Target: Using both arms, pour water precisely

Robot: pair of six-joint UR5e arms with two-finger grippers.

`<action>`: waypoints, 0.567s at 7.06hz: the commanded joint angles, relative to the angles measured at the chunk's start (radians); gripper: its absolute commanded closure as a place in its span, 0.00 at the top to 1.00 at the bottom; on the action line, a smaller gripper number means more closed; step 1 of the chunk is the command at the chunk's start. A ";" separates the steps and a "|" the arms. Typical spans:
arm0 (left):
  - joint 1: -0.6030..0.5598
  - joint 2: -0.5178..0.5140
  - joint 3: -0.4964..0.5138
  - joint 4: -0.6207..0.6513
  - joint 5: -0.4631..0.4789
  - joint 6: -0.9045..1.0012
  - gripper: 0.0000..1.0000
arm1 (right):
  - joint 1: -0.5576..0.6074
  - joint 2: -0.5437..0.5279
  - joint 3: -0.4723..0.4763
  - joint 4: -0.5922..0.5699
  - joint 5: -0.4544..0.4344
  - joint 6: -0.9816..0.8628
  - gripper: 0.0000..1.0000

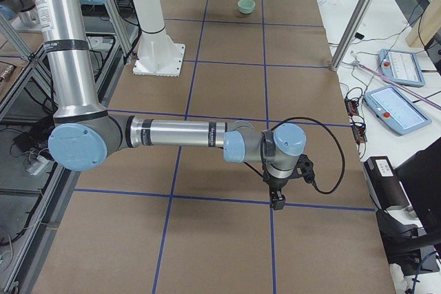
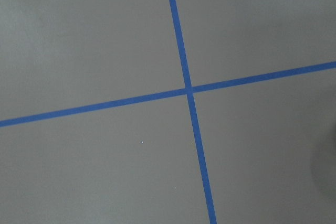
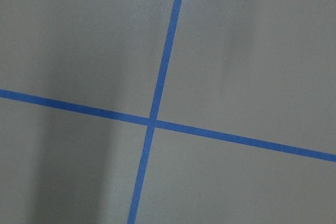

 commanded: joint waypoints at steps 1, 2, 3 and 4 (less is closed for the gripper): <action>-0.001 0.010 0.001 -0.008 0.000 0.001 1.00 | 0.000 -0.001 0.000 0.000 0.000 0.000 1.00; 0.000 0.012 0.006 -0.008 0.004 0.001 1.00 | 0.000 -0.001 0.000 0.000 0.000 0.000 1.00; 0.002 0.036 0.001 -0.010 0.004 0.005 1.00 | 0.000 -0.001 0.002 0.002 0.000 0.000 1.00; 0.002 0.038 -0.006 -0.010 -0.003 0.008 1.00 | 0.000 -0.007 0.003 0.002 0.000 0.000 1.00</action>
